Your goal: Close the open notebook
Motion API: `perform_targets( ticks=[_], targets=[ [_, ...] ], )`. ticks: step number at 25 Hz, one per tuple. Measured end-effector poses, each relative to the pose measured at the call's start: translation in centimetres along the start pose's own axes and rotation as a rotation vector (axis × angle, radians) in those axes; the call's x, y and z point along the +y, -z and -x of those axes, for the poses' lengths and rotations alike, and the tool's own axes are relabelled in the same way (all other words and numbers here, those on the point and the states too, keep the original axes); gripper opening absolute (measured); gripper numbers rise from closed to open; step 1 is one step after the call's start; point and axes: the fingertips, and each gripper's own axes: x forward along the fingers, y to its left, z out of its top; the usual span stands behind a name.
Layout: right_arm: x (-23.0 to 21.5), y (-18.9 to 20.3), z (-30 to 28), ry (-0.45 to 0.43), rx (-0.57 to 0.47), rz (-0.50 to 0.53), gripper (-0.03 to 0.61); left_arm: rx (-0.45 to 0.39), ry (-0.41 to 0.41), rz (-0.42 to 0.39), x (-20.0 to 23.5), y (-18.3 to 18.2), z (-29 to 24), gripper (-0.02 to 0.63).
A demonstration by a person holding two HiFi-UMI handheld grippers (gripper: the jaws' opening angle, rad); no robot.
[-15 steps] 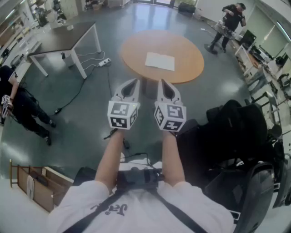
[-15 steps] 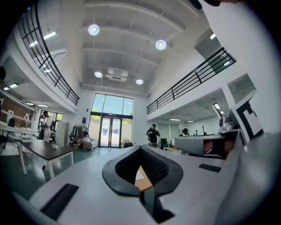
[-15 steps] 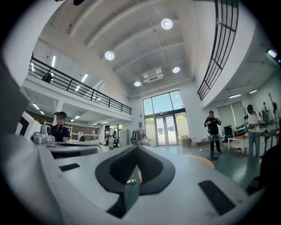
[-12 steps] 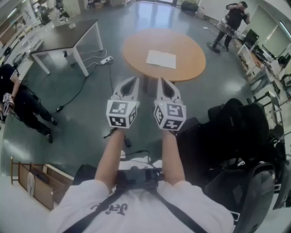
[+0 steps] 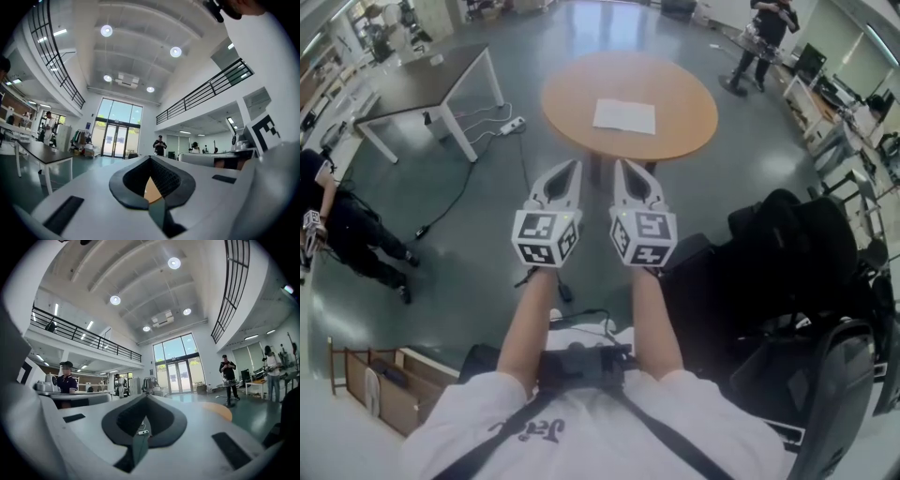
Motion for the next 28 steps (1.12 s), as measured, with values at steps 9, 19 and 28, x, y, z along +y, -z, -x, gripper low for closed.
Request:
perform_targets(
  ticks=[9, 19, 28],
  targets=[
    [4.2, 1.0, -4.0, -0.016, 0.001, -0.047, 0.021, 0.02, 0.031, -0.005, 4.5, -0.2, 0.2, 0.012],
    [8.7, 1.9, -6.8, 0.096, 0.001, -0.012, 0.021, 0.002, 0.063, 0.013, 11.0, -0.8, 1.9, 0.012],
    [7.4, 3.2, -7.9, 0.136, 0.047, 0.008, 0.021, 0.041, 0.111, 0.09, 11.5, 1.6, -0.1, 0.012]
  ],
)
